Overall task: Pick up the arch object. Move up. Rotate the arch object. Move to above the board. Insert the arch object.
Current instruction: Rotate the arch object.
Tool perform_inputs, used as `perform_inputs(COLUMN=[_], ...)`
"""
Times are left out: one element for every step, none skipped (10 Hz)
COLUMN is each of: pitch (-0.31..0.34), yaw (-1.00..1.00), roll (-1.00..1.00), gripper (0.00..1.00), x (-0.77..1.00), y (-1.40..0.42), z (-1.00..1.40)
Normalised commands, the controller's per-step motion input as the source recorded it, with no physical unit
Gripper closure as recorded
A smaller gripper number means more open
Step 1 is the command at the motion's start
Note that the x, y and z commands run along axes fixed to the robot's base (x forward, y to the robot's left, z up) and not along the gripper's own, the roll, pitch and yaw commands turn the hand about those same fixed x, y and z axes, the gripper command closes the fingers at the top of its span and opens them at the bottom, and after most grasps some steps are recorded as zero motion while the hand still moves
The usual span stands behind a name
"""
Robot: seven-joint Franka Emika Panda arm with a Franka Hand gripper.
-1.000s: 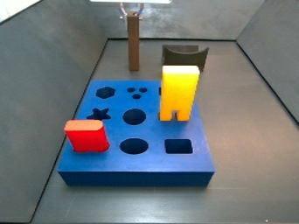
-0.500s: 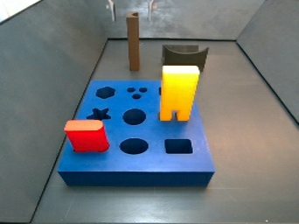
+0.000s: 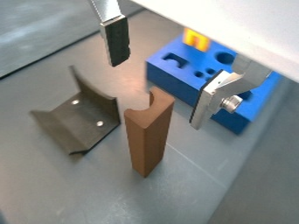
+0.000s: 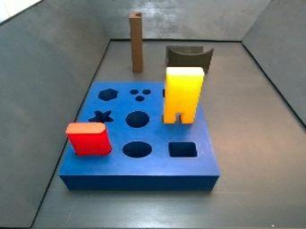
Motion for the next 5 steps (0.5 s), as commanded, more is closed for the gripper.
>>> perform_inputs(pitch=[0.011,0.009,0.01,0.01,0.009], yaw=[-1.0,-1.0,-1.0,-1.0,-1.0], roll=[0.0,0.0,0.0,0.0,0.0], gripper=[0.0,0.0,0.0,0.0,0.0], x=[0.03,0.03,0.03,0.03,0.04], y=[0.01,0.01,0.01,0.01,0.01], z=[-0.09,-0.05,-0.04,-0.04,-0.03])
